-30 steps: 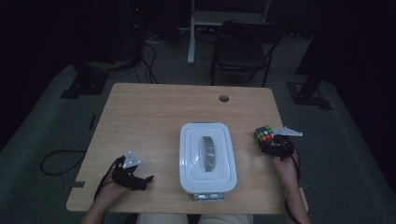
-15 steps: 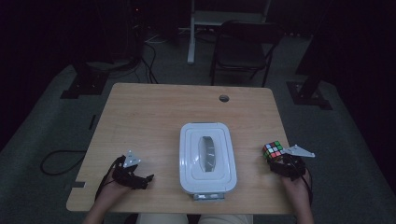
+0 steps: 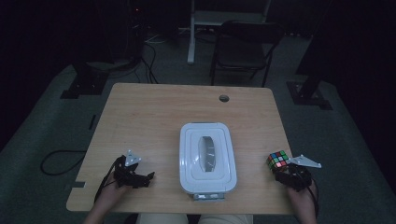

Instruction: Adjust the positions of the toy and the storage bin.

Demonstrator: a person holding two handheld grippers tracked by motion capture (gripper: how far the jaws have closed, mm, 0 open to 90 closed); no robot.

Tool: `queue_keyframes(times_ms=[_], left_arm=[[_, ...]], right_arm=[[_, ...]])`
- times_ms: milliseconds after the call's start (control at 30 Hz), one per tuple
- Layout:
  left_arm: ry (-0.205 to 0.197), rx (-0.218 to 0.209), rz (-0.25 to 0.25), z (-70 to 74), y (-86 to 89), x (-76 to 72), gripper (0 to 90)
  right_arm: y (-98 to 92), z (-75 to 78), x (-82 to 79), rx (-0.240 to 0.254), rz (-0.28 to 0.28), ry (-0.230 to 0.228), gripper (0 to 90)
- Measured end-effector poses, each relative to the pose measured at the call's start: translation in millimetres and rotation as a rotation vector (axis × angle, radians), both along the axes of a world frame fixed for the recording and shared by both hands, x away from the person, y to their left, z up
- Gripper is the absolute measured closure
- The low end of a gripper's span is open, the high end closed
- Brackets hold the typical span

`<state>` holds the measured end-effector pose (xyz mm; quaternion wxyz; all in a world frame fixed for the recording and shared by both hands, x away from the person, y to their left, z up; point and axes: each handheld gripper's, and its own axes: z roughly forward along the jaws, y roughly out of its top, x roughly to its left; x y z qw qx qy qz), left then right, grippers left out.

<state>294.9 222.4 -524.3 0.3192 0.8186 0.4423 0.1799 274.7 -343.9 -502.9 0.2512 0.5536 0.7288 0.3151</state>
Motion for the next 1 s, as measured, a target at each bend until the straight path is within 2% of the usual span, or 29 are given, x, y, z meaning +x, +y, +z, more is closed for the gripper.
queue_keyframes(times_ms=[167, 233, 300, 333, 400, 467, 500, 567, 633, 667, 700, 1000], left_arm=[[-0.003, 0.001, 0.019, -0.1, -2.3, -0.9, 0.6], [-0.002, 0.0, 0.0, -0.1, -2.9, -1.3, 0.6], [-0.003, 0.001, -0.04, -0.1, -3.8, -2.2, 0.6], [-0.003, 0.001, -0.04, -0.1, -3.8, -2.2, 0.6], [-0.003, 0.002, -0.081, -0.2, -5.0, -3.0, 0.6], [-0.003, 0.0, -0.089, -0.2, -5.5, -3.3, 0.6], [-0.004, 0.003, -0.111, -0.2, -6.0, -3.6, 0.6], [-0.004, 0.003, -0.112, -0.2, -5.9, -3.5, 0.6], [-0.004, 0.002, -0.112, -0.2, -5.9, -3.5, 0.6], [-0.004, 0.002, -0.112, -0.2, -5.9, -3.5, 0.6], [-0.004, 0.002, -0.112, -0.2, -5.9, -3.5, 0.6], [-0.003, 0.003, -0.113, -0.2, -5.9, -3.0, 0.6]], right_arm=[[-2.7, -3.8, -5.3, 0.014, -0.002, 0.01, 34.0], [-2.7, -6.7, -7.0, 0.018, 0.001, 0.013, 34.1], [-3.4, -7.6, -8.5, 0.03, -0.001, 0.009, 34.0], [-3.8, -7.8, -8.9, 0.031, 0.0, 0.008, 34.0], [-3.7, -8.5, -10.5, 0.034, -0.002, 0.002, 34.0], [-4.2, -8.6, -11.0, 0.041, -0.001, 0.003, 34.0], [-4.8, -8.3, -11.0, 0.044, 0.0, 0.008, 33.9], [-5.7, -7.1, -10.7, 0.055, 0.0, 0.015, 31.6], [-7.1, -3.6, -11.3, 0.069, -0.001, 0.006, 26.3], [-7.1, -3.6, -11.3, 0.069, -0.001, 0.006, 26.3], [-7.0, 2.6, -12.3, 0.055, -0.004, -0.008, 21.2], [-2.1, 26.0, -14.2, 0.069, 0.016, -0.073, 19.1]])
